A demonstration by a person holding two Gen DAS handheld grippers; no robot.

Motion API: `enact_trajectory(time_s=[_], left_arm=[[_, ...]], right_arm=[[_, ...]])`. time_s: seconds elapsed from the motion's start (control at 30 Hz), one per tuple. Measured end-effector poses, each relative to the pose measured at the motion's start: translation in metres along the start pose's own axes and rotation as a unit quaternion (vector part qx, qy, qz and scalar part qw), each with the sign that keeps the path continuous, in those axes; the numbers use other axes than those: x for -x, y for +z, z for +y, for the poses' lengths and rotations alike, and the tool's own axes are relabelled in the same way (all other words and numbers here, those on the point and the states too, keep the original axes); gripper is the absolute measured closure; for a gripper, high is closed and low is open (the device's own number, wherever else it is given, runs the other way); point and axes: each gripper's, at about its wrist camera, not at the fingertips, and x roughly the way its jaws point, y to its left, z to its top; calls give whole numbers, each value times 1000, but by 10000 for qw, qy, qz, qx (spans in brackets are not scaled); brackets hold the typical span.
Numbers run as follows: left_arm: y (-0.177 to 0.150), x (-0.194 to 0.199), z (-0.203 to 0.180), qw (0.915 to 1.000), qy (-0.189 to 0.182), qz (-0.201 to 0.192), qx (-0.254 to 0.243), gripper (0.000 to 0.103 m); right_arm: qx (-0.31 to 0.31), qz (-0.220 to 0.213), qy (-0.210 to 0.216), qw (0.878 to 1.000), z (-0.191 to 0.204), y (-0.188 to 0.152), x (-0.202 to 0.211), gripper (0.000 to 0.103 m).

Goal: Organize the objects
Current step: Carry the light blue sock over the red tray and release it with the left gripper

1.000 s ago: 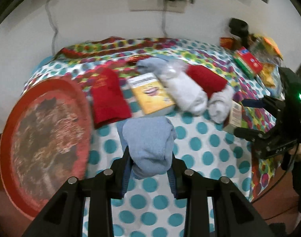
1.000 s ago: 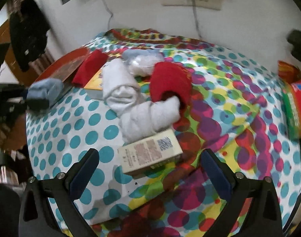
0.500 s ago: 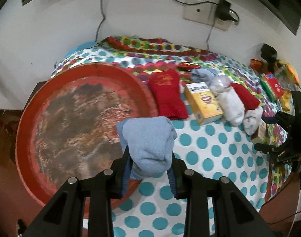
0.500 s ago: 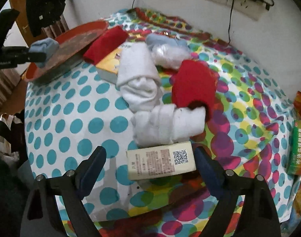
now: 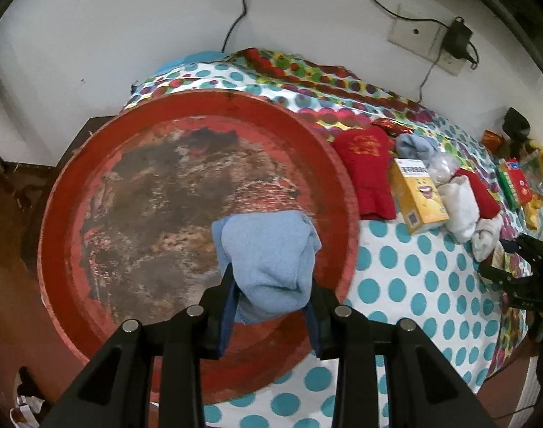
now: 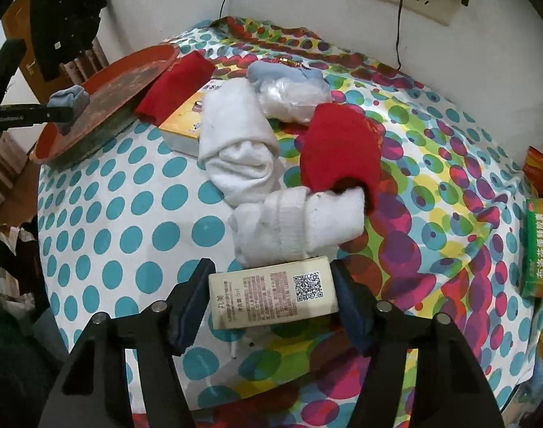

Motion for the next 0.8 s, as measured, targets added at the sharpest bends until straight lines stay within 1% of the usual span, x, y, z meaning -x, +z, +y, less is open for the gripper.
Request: enact_trajectory(time_s=[0.13, 0.23, 0.3, 0.47, 0.53, 0.67, 0.8], left_arm=[[8, -2, 18, 9999, 73, -32, 105, 69], [19, -5, 37, 9996, 195, -82, 212, 69], [29, -9, 52, 9988, 382, -59, 305, 69], [56, -24, 87, 9968, 636, -83, 485, 69], [67, -34, 102, 9955, 726, -13, 609, 69], [86, -52, 133, 9918, 756, 113, 1029, 69], [98, -62, 147, 9888, 880, 220, 1185, 68]], right_arm=[[-87, -104, -46, 9999, 7, -4, 7, 40], [-232, -199, 32, 9995, 10, -8, 13, 40], [-287, -253, 55, 9993, 14, -10, 16, 40], [-544, -298, 198, 9979, 21, -19, 22, 40], [-620, -299, 211, 9974, 23, -22, 24, 40], [-792, -322, 207, 9961, 23, -24, 26, 40], [-873, -349, 178, 9954, 25, -24, 28, 40]])
